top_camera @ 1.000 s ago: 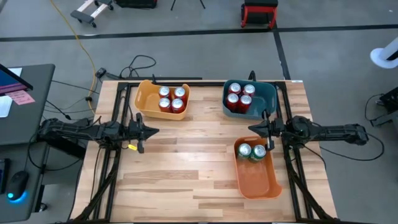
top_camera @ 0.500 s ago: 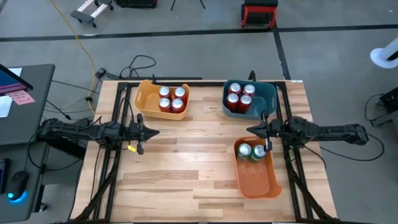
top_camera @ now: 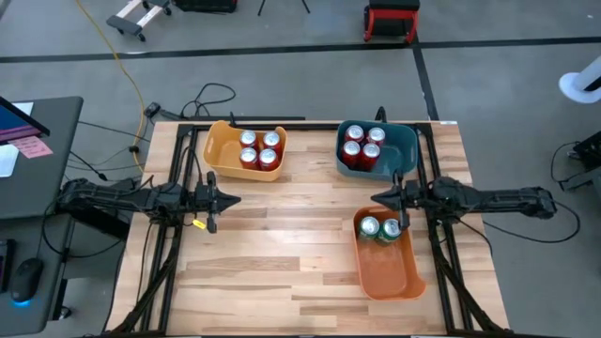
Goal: Sort soda cans
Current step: Return to Home Position
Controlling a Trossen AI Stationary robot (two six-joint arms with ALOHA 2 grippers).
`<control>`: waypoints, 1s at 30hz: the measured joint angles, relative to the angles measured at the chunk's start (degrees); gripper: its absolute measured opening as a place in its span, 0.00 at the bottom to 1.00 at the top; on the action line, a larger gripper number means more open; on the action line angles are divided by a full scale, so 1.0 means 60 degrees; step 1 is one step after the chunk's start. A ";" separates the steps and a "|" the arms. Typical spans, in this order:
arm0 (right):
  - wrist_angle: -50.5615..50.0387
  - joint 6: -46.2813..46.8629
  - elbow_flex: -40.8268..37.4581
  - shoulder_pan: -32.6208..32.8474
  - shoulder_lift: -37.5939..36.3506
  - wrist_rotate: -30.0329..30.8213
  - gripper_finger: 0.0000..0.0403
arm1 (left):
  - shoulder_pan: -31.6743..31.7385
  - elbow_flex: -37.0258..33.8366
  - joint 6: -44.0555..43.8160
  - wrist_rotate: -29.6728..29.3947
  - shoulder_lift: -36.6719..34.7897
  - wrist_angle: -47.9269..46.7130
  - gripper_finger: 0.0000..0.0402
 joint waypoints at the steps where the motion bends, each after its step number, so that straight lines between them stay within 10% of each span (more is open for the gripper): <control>1: -0.0078 0.0000 0.0000 0.0000 0.0000 0.0000 0.06 | 0.0000 0.0000 0.0000 -0.0002 0.0000 -0.0004 0.00; 30: -0.1506 0.0004 0.0000 -0.0004 -0.0011 0.0011 0.06 | 0.0000 0.0000 0.0000 -0.0005 0.0000 -0.0004 0.00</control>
